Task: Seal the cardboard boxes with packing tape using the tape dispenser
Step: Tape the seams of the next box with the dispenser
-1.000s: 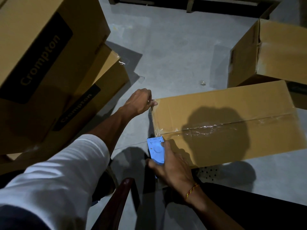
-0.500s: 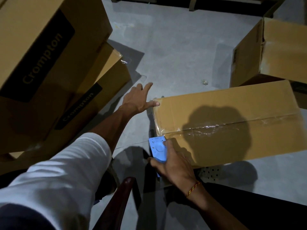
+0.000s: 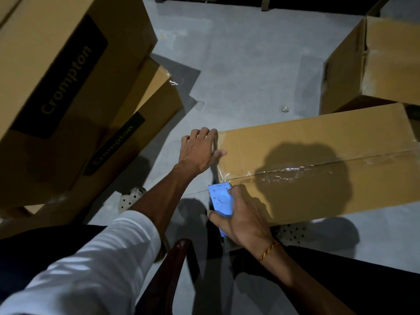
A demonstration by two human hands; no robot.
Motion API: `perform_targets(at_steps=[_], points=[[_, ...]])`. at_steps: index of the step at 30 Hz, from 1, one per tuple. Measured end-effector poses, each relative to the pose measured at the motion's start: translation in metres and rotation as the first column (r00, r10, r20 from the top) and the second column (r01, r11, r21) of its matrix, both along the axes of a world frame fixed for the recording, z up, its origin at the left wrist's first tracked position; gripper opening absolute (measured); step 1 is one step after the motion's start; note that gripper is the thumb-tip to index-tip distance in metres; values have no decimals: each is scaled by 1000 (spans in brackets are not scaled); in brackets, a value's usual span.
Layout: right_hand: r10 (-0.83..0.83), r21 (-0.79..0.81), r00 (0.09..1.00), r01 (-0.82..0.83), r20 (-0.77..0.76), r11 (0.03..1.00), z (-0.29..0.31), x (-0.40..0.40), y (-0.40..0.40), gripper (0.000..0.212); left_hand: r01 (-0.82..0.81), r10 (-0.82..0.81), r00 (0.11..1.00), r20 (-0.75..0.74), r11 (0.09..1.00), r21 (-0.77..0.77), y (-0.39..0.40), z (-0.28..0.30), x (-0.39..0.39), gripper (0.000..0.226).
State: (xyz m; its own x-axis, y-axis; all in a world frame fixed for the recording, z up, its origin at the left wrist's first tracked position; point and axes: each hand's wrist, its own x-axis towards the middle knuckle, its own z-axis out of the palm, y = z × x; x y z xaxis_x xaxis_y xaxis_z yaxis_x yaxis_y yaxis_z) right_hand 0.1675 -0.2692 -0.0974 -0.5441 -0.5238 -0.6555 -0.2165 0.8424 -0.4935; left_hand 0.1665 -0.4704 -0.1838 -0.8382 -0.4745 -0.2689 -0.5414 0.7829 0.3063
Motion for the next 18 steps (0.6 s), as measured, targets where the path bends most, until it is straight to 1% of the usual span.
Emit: perform_targets(at_steps=[3, 5, 7, 9, 11, 14, 18], points=[[0, 4, 1000, 0, 28, 1000, -1, -3, 0, 58, 5, -27, 983, 182, 993, 120, -5, 4, -8, 91], [15, 4, 999, -15, 36, 1000, -1, -5, 0, 56, -38, -14, 967, 253, 979, 199, -5, 5, -12, 99], [38, 12, 998, -39, 45, 999, 1, -7, 0, 54, -109, 34, 962, 270, 957, 269, -5, 4, -12, 99], [60, 10, 995, -60, 75, 998, 4, -9, 1, 52, -156, 76, 961, 266, 943, 295, -2, 3, -11, 94], [77, 8, 990, -78, 122, 997, 7, -12, 5, 54, -176, 99, 961, 258, 938, 297, 1, 6, -11, 91], [121, 39, 979, -129, 166, 991, 13, -6, 24, 64, -195, 123, 961, 246, 935, 296, 4, 7, -12, 93], [128, 111, 982, -144, 142, 983, 18, 14, 45, 65, -179, 110, 958, 267, 952, 250, 7, 8, -12, 100]])
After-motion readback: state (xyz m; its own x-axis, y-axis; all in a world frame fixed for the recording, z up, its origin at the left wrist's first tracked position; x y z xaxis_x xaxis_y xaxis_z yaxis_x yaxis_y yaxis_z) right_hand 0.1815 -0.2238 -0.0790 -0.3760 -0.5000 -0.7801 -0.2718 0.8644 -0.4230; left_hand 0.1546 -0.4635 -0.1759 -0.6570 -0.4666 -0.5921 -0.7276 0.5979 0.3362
